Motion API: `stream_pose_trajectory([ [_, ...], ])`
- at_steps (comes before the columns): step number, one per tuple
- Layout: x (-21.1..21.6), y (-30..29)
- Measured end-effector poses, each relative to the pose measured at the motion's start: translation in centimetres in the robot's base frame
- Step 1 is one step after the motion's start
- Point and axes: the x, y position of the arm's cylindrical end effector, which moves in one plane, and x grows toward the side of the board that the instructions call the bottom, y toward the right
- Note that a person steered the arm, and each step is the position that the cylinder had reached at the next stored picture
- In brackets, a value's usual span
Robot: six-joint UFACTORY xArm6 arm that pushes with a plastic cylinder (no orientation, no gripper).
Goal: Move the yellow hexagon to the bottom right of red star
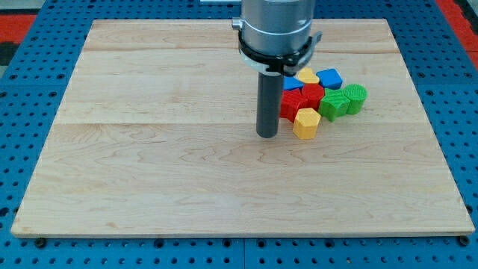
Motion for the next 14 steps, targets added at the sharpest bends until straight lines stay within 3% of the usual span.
stream_pose_trajectory([
  [2,0.0,7.1],
  [4,0.1,9.1],
  [6,1.1,15.9],
  [9,-1.0,16.3],
  [12,-2.4,11.3],
  [14,-3.1,19.8],
])
